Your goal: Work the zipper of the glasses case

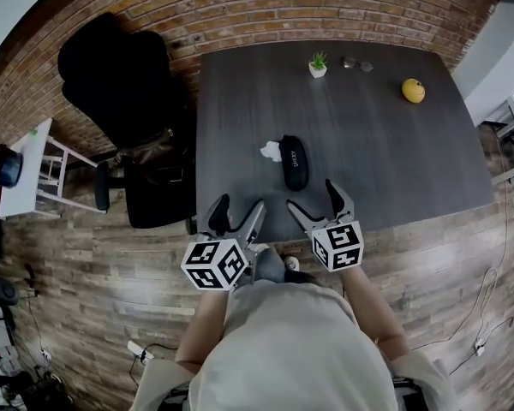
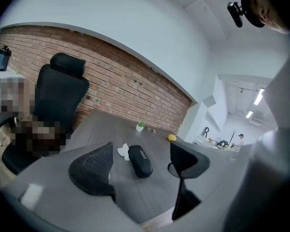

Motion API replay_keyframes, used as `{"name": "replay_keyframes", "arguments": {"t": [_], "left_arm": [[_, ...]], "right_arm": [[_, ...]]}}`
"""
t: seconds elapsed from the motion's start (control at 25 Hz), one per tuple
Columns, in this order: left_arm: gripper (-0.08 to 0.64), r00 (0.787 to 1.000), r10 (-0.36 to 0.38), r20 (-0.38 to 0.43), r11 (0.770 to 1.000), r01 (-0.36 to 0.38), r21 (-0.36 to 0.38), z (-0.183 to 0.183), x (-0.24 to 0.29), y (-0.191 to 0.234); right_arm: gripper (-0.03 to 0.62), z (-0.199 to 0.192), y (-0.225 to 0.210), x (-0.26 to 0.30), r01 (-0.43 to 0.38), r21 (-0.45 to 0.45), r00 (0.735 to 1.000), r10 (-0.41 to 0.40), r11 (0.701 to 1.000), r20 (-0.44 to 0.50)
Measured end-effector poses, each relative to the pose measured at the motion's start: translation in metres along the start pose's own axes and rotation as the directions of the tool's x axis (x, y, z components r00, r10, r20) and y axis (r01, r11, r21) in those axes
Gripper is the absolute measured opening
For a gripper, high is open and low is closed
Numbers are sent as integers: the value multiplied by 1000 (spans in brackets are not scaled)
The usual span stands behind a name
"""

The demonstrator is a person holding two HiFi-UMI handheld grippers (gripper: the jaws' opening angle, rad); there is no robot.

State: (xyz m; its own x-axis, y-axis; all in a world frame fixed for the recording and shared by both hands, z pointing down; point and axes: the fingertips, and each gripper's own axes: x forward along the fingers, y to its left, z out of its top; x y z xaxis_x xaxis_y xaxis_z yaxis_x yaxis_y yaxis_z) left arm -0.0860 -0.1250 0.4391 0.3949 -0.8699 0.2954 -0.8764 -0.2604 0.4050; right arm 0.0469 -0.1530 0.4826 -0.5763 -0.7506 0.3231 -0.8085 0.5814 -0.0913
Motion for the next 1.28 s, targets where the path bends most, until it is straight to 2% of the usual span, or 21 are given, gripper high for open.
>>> {"name": "replay_keyframes", "arguments": {"t": [0.16, 0.48, 0.8, 1.04, 1.28], "left_arm": [[373, 999, 12, -44, 1000, -12, -2, -8, 15, 9], [373, 994, -10, -107, 1000, 12, 16, -5, 59, 23], [371, 989, -26, -143, 999, 29, 19, 5, 94, 43], [371, 987, -42, -156, 999, 44, 12, 5, 108, 46], [371, 984, -59, -165, 998, 62, 15, -1, 109, 39]], "right_arm": [[408, -24, -8, 36, -1, 21, 997, 2, 1000, -73], [408, -62, -27, 96, 23, 53, 981, -12, 998, -195], [408, -92, -43, 123, 50, 81, 955, -24, 995, -296], [405, -95, -42, 126, 18, 72, 945, 6, 997, -326], [356, -94, -45, 121, 11, 105, 949, 23, 994, -315]]}}
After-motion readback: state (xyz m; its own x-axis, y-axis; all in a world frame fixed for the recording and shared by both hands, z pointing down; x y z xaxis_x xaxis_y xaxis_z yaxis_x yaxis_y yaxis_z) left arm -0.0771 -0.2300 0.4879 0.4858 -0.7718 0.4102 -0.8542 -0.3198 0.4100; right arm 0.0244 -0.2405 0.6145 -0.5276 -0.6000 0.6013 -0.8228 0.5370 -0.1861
